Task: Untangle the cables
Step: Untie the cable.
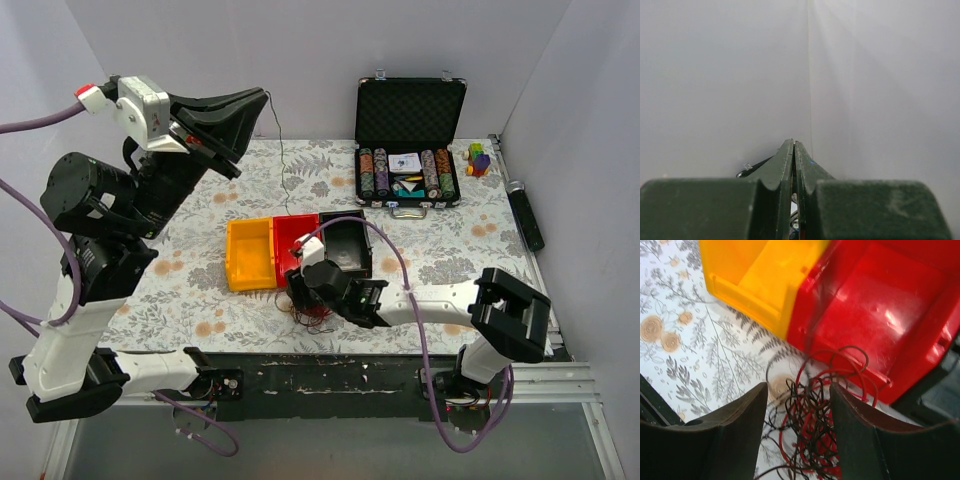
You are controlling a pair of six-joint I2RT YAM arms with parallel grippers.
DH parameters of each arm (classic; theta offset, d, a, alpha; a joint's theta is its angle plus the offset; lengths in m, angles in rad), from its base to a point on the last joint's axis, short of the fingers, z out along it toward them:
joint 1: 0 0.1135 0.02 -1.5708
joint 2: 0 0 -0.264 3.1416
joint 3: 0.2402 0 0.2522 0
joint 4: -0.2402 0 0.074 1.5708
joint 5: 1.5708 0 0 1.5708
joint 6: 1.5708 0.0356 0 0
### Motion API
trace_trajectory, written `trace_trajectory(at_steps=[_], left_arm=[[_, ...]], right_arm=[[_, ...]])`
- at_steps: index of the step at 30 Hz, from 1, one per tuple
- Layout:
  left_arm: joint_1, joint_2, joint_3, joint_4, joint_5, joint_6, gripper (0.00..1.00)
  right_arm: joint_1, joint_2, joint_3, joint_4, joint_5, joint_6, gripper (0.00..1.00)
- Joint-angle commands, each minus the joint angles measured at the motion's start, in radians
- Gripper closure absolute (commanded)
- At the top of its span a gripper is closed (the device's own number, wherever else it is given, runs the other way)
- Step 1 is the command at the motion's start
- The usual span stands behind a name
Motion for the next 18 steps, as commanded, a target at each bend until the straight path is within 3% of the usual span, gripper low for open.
trace_trajectory(at_steps=[1,9,14,18], left_arm=[[0.001,-0.015,0.055,0.054,-0.066,0.073,1.00],[0.001,0.037,0.221,0.096,-0.083,0.124,1.00],[0.001,0.071,0.308,0.158,-0.089,0.191,0.99],[0.001,0.078,0.325,0.325,-0.109,0.286,1.00]], right_arm=[[0.004,-0.102,-0.112,0.003,0.009,0.093,0.41],[0.010,-0.202,-0.278,-0.010,-0.008,0.177,0.52],[0.026,-0.254,-0.366,-0.028,0.001,0.222,0.51],[0.032,-0.280,-0.409,-0.046,0.012,0.255,0.45]])
